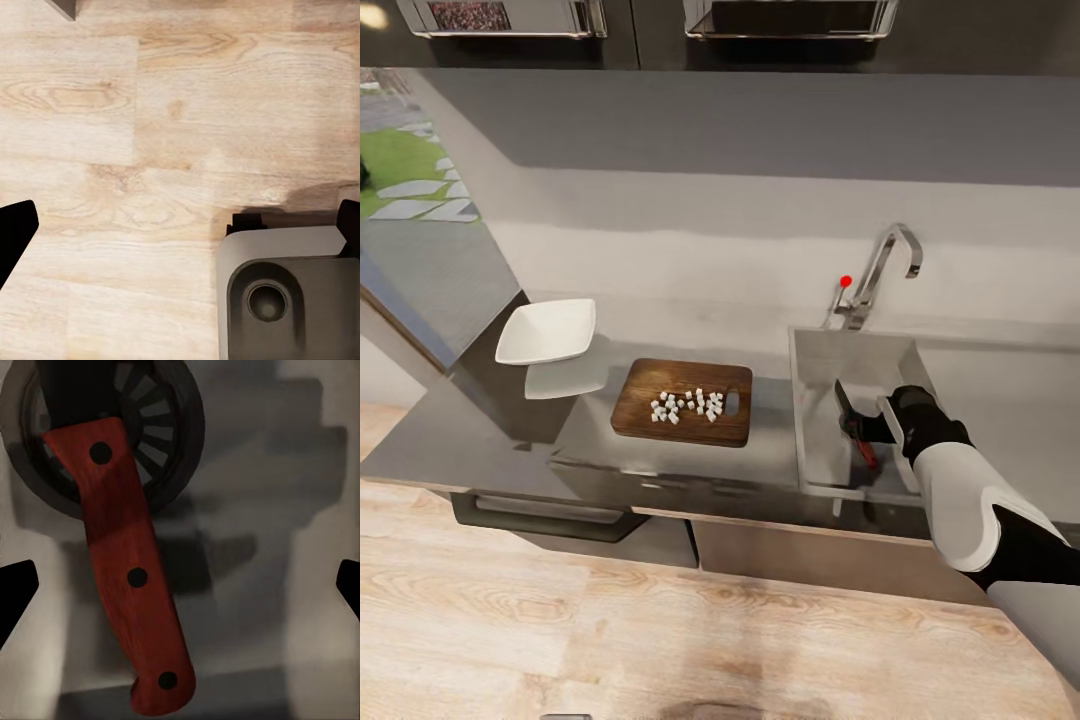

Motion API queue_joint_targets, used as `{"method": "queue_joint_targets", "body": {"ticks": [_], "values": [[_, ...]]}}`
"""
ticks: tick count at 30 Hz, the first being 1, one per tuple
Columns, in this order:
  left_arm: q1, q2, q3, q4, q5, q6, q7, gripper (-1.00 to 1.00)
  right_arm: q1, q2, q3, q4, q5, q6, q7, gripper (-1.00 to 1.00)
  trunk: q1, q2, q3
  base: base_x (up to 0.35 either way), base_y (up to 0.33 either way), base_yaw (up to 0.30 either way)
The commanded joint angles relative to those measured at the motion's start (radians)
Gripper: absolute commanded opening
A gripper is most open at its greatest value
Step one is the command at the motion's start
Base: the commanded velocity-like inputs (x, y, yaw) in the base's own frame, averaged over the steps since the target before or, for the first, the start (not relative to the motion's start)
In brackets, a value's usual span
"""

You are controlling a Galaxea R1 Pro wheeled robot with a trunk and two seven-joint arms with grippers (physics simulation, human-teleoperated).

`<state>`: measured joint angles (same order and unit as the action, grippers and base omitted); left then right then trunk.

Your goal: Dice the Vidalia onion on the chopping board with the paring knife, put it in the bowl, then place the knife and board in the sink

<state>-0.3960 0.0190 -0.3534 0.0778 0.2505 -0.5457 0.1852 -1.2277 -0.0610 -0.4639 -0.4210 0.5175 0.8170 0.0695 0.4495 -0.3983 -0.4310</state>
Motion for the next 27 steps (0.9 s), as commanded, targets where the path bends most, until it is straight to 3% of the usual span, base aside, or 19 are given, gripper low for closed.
{"method": "queue_joint_targets", "body": {"ticks": [1,7,11,14,19,23,27], "values": [[-0.001,-0.001,-0.009,0.003,0.006,-0.005,0.002,1.0,-0.001,0.001,-0.007,-0.002,0.01,0.003,0.007,1.0,0.001,-0.002,-0.002,0.0,0.0,0.0],[-0.001,-0.001,-0.008,0.003,0.006,-0.005,0.002,1.0,-0.001,0.002,-0.009,-0.024,0.01,0.01,0.006,1.0,0.001,-0.002,-0.002,0.0,0.0,0.0],[-0.001,-0.001,-0.009,0.003,0.006,-0.005,0.002,1.0,-0.001,0.013,0.006,-0.183,0.008,0.096,0.007,1.0,0.001,-0.002,-0.002,0.0,0.0,0.0],[-0.001,-0.001,-0.009,0.003,0.006,-0.005,0.002,1.0,-0.001,0.052,0.06,-0.385,0.007,0.158,0.008,1.0,0.001,-0.002,-0.002,0.0,0.0,0.0],[-0.001,-0.001,-0.008,0.003,0.006,-0.005,0.002,1.0,-0.001,0.117,0.168,-0.585,0.01,0.178,0.009,1.0,0.001,-0.002,-0.002,0.0,0.0,0.0],[-0.001,-0.001,-0.008,0.003,0.006,-0.005,0.002,1.0,0.001,0.144,0.196,-0.635,0.008,0.177,0.009,1.0,0.001,-0.002,-0.002,0.0,0.0,0.0],[-0.001,-0.001,-0.009,0.003,0.006,-0.005,0.002,1.0,0.009,0.154,0.202,-0.646,-0.001,0.169,0.021,1.0,0.001,-0.002,-0.002,0.0,0.0,0.0]]}}
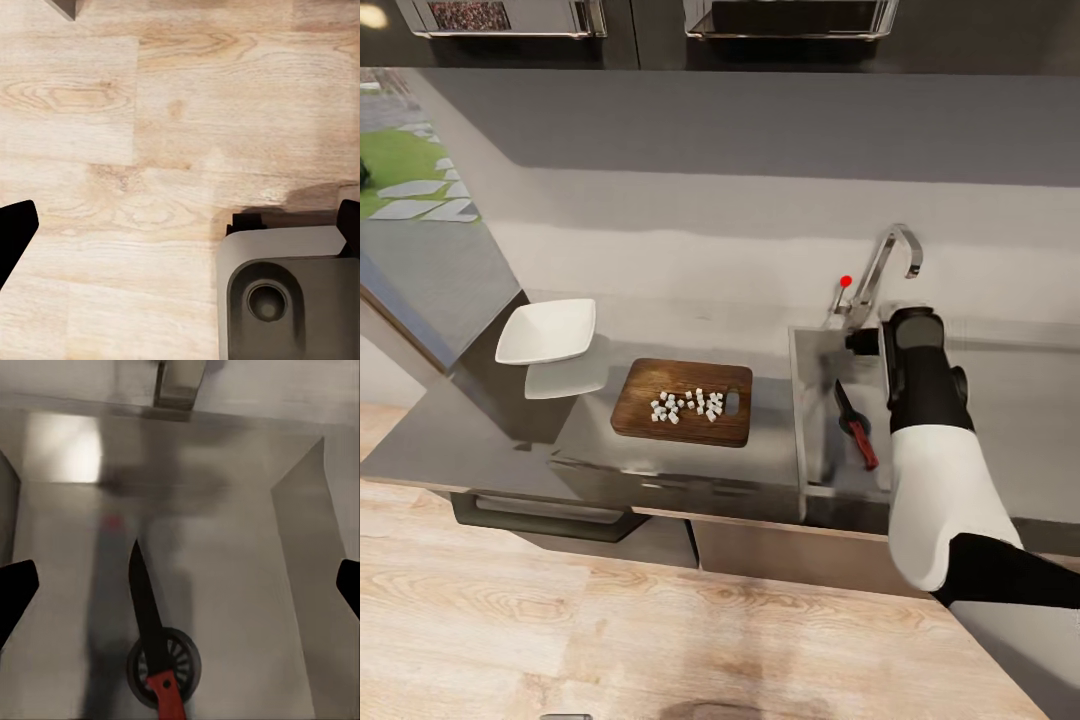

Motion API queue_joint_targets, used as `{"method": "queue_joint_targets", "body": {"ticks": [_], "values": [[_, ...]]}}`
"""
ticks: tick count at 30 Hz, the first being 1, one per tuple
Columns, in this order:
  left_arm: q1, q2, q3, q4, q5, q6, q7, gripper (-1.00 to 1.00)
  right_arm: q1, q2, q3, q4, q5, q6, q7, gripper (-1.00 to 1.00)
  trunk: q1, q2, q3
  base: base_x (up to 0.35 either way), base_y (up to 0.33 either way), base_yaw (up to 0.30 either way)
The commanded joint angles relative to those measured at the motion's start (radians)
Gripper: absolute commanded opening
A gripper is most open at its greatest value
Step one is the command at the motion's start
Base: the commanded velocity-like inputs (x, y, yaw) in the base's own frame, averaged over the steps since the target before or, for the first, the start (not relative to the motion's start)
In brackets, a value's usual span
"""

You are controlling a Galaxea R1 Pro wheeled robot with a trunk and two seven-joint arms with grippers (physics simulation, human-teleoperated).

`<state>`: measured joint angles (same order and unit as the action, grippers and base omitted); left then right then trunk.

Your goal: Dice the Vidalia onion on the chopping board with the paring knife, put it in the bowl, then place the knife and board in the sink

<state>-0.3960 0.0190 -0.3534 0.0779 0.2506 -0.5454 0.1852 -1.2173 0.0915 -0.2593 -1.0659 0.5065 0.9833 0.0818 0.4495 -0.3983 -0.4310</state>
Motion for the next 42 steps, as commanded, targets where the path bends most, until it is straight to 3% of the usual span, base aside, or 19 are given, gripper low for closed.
{"method": "queue_joint_targets", "body": {"ticks": [1,6,15,19,23,32,42], "values": [[-0.001,-0.001,-0.009,0.003,0.006,-0.005,0.002,1.0,0.003,0.004,-0.002,-0.001,0.006,0.001,0.019,1.0,0.001,-0.002,-0.002,0.0,0.0,0.0],[-0.001,-0.001,-0.009,0.002,0.006,-0.006,0.002,1.0,0.023,0.033,-0.004,-0.002,-0.006,-0.015,0.073,1.0,0.001,-0.002,-0.002,0.0,0.0,0.0],[-0.001,-0.006,-0.009,0.002,0.004,-0.007,0.002,1.0,0.048,0.041,-0.007,-0.005,-0.011,-0.112,0.095,1.0,0.001,-0.002,-0.002,0.0,0.0,0.0],[-0.001,-0.009,-0.009,0.002,0.005,-0.008,0.002,1.0,0.082,0.045,-0.007,-0.015,-0.055,-0.168,0.098,1.0,0.001,-0.002,-0.002,0.0,0.0,0.0],[-0.001,-0.01,-0.008,0.002,0.004,-0.009,0.002,1.0,0.09,0.045,-0.008,-0.022,-0.086,-0.177,0.099,1.0,0.001,-0.002,-0.001,-0.072,0.0,0.0],[-0.001,-0.009,-0.007,0.002,0.005,-0.009,0.002,1.0,0.091,0.046,-0.007,-0.023,-0.094,-0.179,0.099,1.0,0.001,-0.002,0.009,-0.131,0.032,0.0],[-0.001,-0.008,-0.007,0.002,0.006,-0.009,0.002,1.0,0.091,0.047,-0.006,-0.023,-0.094,-0.179,0.099,1.0,0.001,-0.002,0.025,-0.012,0.228,0.0]]}}
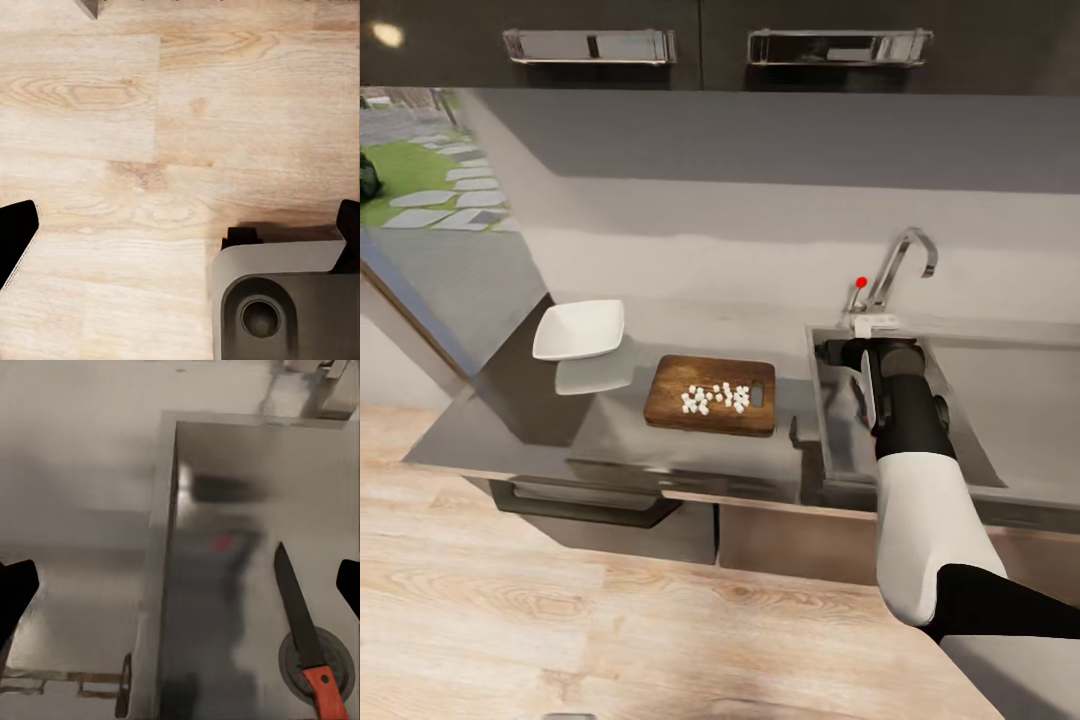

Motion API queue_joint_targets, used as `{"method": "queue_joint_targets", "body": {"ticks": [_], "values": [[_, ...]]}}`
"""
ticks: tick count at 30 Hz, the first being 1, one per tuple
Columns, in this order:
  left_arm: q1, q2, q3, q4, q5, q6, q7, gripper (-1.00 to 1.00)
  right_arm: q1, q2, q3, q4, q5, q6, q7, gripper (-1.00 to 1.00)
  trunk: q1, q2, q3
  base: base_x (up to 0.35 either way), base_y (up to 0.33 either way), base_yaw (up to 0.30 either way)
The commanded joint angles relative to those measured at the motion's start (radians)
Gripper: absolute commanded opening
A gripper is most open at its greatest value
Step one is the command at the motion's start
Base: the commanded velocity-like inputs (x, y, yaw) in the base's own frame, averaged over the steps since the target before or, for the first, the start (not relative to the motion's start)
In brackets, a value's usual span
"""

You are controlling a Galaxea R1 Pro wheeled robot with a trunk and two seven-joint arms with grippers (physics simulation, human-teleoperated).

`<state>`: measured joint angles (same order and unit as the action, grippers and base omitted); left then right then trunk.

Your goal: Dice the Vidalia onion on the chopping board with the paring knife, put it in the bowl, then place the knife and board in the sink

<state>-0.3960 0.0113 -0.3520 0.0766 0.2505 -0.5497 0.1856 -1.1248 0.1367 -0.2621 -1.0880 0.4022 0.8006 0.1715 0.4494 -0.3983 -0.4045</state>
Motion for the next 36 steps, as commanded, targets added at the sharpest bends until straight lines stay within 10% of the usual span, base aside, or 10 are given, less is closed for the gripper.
{"method": "queue_joint_targets", "body": {"ticks": [1,36], "values": [[-0.001,-0.001,-0.009,0.003,0.006,-0.005,0.002,1.0,-0.001,0.001,-0.004,-0.001,0.01,0.003,0.01,1.0,0.001,-0.002,0.0,-0.001,0.283,0.0],[-0.001,0.003,-0.009,0.003,0.006,-0.003,0.002,1.0,-0.001,0.002,-0.003,0.137,0.009,-0.005,0.009,1.0,0.001,-0.002,0.053,0.0,0.109,0.0]]}}
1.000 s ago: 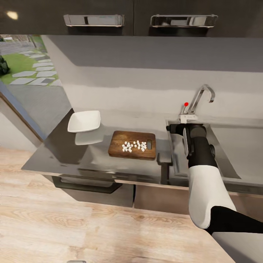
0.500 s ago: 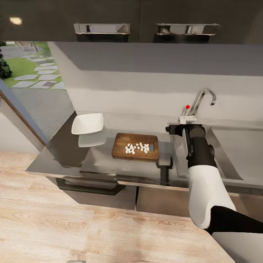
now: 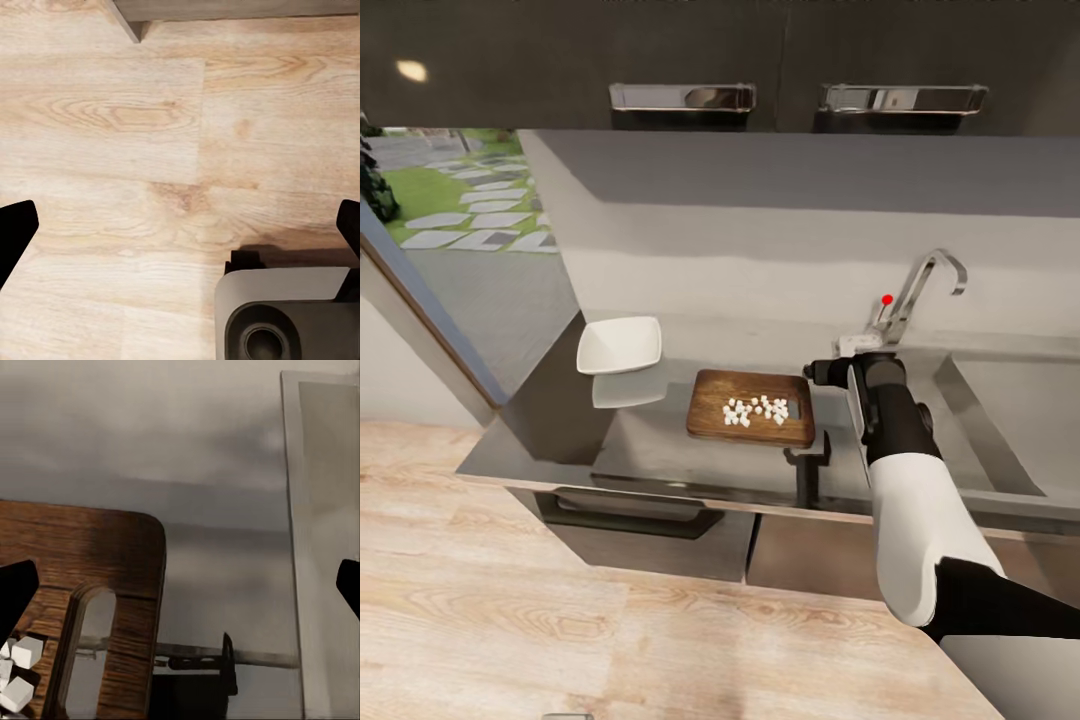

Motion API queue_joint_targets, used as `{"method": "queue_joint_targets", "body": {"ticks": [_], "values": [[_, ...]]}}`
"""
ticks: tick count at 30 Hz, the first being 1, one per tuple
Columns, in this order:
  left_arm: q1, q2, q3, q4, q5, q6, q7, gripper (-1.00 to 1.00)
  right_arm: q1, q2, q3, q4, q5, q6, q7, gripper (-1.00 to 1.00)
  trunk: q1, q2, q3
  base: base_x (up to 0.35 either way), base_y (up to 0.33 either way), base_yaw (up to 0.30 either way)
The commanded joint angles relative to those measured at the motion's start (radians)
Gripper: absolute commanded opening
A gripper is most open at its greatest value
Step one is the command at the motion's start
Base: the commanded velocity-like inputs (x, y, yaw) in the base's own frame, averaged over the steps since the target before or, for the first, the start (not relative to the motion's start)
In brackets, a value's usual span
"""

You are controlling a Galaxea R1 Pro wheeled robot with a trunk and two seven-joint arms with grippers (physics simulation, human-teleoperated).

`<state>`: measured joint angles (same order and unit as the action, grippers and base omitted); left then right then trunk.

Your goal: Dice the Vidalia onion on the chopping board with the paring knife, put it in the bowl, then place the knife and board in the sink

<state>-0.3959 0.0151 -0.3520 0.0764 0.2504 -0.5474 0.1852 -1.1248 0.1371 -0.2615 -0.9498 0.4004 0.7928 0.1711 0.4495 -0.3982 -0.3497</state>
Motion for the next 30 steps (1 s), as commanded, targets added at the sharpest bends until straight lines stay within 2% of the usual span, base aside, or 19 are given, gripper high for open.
{"method": "queue_joint_targets", "body": {"ticks": [1,17,30], "values": [[-0.001,-0.001,-0.009,0.003,0.006,-0.006,0.002,1.0,-0.001,0.001,-0.004,0.004,0.011,0.002,0.009,1.0,0.001,-0.002,-0.001,0.0,0.015,0.0],[-0.001,-0.001,-0.009,0.003,0.006,-0.005,0.002,1.0,-0.001,-0.004,-0.009,0.031,0.014,-0.004,0.005,1.0,0.001,-0.002,-0.001,0.0,0.002,0.0],[-0.001,-0.001,-0.009,0.003,0.006,-0.005,0.002,1.0,-0.001,-0.005,-0.012,0.031,0.014,-0.004,0.004,1.0,0.001,-0.002,-0.017,0.0,0.0,0.0]]}}
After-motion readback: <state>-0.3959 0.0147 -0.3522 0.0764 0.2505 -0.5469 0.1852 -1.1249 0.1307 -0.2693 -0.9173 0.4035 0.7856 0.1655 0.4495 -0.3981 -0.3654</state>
